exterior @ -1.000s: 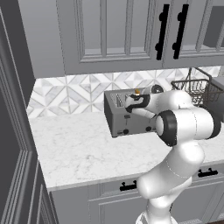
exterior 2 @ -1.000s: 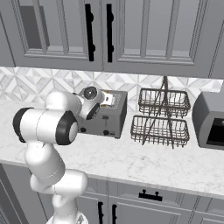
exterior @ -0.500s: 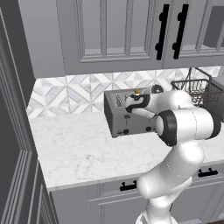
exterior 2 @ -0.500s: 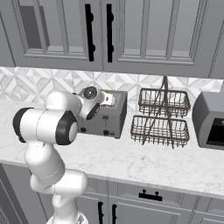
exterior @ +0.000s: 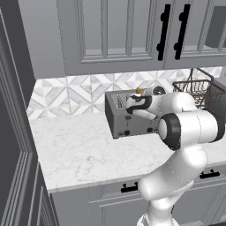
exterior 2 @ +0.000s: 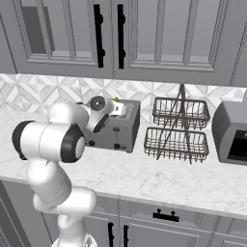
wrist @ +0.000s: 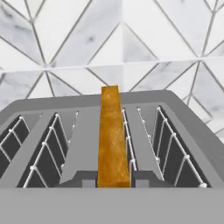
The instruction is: Start the toaster. Once the lever pops up, take the bread to the plate on the dining counter.
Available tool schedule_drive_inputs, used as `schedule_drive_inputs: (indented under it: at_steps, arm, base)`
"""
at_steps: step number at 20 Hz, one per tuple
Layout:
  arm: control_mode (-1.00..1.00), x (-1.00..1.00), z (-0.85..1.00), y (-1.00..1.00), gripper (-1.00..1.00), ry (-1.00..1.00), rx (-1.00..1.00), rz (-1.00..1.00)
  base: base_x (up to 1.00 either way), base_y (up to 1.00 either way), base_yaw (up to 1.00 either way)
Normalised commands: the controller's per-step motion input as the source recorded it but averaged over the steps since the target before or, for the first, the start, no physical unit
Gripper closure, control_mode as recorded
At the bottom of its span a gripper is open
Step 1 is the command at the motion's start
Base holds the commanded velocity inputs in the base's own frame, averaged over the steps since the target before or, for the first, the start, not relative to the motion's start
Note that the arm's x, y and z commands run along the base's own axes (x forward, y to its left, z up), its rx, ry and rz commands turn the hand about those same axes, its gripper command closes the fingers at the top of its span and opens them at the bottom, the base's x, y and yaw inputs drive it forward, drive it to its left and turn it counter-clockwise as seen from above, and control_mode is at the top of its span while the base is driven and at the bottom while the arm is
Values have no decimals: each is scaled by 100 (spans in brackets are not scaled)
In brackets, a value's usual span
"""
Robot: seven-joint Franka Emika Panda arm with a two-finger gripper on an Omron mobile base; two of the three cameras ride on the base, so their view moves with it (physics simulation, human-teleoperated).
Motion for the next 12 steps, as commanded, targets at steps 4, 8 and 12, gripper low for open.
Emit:
schedule_drive_inputs:
  at_steps: [4,8,12]
  arm:
    - [-100,-28,43,0,100,-16,0,0]
    - [-100,-23,48,0,100,-14,0,0]
    - [-100,-49,64,1,100,-2,-4,-1]
  base:
    - [0,0,0]
    - [0,0,0]
    - [0,0,0]
